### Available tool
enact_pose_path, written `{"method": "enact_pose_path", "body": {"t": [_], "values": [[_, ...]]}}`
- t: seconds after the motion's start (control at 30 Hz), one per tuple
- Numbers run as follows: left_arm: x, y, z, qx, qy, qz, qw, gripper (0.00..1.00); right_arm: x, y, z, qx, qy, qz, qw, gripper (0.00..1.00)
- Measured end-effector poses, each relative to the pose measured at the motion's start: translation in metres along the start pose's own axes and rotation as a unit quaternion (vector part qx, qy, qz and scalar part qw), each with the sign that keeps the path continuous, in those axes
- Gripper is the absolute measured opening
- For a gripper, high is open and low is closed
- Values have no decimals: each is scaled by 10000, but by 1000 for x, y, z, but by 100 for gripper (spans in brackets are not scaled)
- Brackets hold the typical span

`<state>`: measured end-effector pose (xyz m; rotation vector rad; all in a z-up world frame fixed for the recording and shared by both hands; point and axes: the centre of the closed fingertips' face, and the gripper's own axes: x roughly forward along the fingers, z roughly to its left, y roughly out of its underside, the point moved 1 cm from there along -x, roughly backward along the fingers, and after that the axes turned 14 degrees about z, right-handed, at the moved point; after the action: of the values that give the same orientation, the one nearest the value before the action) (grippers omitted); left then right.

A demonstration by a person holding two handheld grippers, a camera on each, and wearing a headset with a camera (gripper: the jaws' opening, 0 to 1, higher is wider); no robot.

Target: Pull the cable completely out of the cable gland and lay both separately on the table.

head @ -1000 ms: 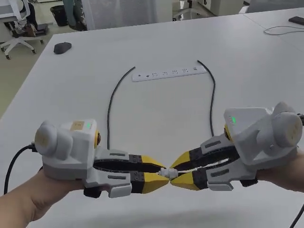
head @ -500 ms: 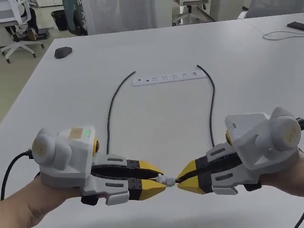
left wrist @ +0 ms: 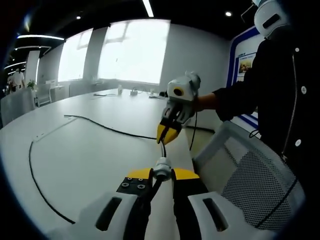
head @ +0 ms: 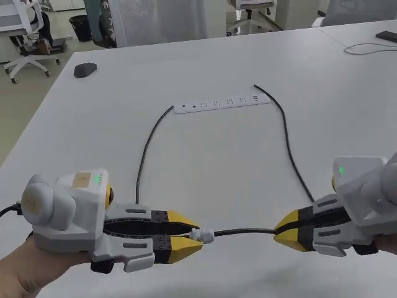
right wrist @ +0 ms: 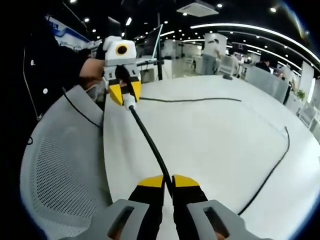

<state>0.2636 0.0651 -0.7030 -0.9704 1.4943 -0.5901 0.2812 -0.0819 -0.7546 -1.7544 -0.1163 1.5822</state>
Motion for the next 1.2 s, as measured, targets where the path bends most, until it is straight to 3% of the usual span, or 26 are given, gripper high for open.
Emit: {"method": "enact_pose_path", "body": {"t": [0.13,0.2,0.27,0.3,0.37,0.47,0.57,0.63,0.77,0.83,0.9,0.97,1.13,1.17,1.2], "values": [[-2,2,-1,-54,15,14,10000,15,-9,18,-16,141,261,133,9995,0],[-3,3,-1,-66,28,44,10000,15,-12,36,-25,264,384,446,9979,0],[-3,6,-1,-40,25,110,9999,15,-14,51,-36,128,662,692,9953,0],[-3,7,0,-47,27,116,9999,15,-13,61,-36,310,592,818,9944,0],[-3,8,-1,-48,30,127,9999,15,-14,65,-40,327,650,807,9941,0],[-4,10,-1,-37,28,168,9998,15,-17,85,-50,444,844,1087,9895,0],[-6,12,2,22,-41,210,9998,15,-22,114,-64,575,1144,1692,9772,0],[-8,13,2,-5,-29,191,9998,15,-23,120,-69,623,1210,1721,9756,1],[-9,15,4,-42,-75,227,9997,15,-25,118,-70,512,1226,1657,9772,2],[-11,16,7,-54,-99,222,9997,15,-27,120,-70,835,1235,1782,9726,4],[-11,15,8,-57,-123,213,9997,15,-29,116,-71,839,1180,1752,9738,10],[-11,15,9,-53,-155,217,9996,15,-31,110,-66,1246,995,1654,9733,20],[-9,16,11,-33,-181,212,9996,15,-38,76,-56,968,884,1400,9814,27],[-8,15,11,-41,-177,199,9996,15,-36,58,-45,1021,609,1133,9864,30],[-8,15,11,-58,-163,181,9997,15,-36,44,-38,1137,403,911,9885,32]]}}
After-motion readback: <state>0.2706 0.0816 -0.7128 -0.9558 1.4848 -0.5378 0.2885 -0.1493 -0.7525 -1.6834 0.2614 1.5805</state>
